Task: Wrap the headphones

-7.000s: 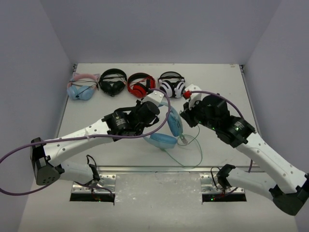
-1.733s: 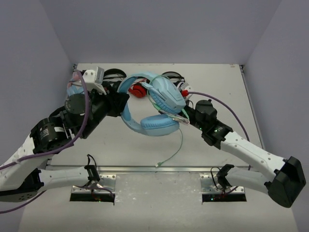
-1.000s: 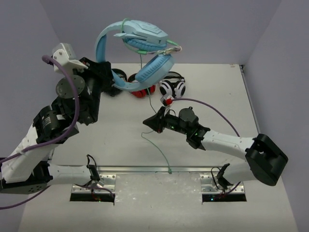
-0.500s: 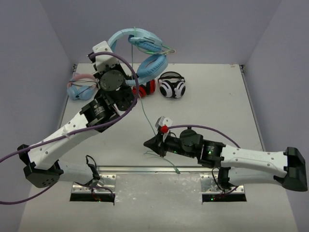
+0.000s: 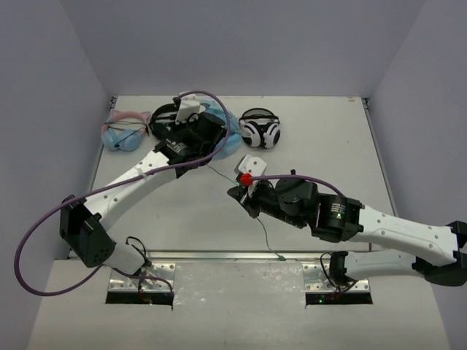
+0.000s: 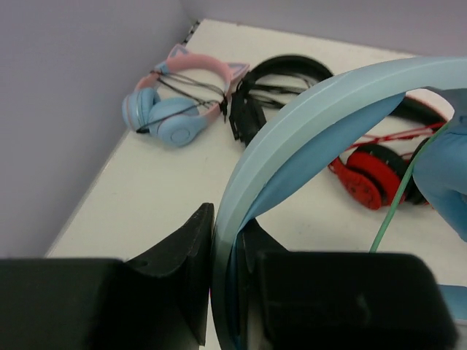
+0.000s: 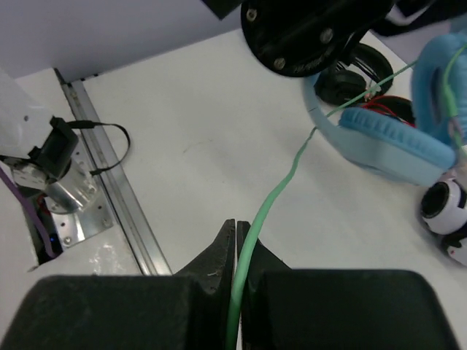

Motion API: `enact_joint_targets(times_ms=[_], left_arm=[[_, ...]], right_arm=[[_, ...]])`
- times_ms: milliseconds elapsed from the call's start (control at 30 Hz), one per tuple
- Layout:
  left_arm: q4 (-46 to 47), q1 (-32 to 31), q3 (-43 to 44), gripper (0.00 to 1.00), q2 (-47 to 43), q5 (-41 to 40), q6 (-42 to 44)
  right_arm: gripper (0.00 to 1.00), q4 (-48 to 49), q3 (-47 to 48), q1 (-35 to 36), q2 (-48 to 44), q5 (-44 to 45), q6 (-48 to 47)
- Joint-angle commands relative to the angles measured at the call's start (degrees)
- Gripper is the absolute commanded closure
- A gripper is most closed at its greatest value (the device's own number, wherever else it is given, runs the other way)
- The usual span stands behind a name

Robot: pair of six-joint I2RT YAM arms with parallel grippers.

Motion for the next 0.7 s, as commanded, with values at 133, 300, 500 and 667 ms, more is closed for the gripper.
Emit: enact_joint_targets(times_ms=[133, 300, 500, 667], left_arm=[[5.34, -3.28, -8.47, 1.0, -4.86, 5.82, -4.84], [11.51, -3.64, -17.86, 1.0, -9.78, 16.29, -1.47], [18.72, -12.75, -27.29, 1.0, -15.24, 22.73, 2.84], [18.36, -17.52, -30.27, 1.0, -16.46, 23.96, 2.93]], right_arm=[[0.99, -11.31, 11.27, -6.15, 4.91, 3.98, -17.04], [0.99, -10.73, 12.77, -13.1, 5.53, 7.82, -24.61], [0.99, -4.57, 11.27, -22.33, 7.2, 6.7, -28.84], [0.99, -5.35, 13.12, -27.52, 11.42, 4.5, -29.19]])
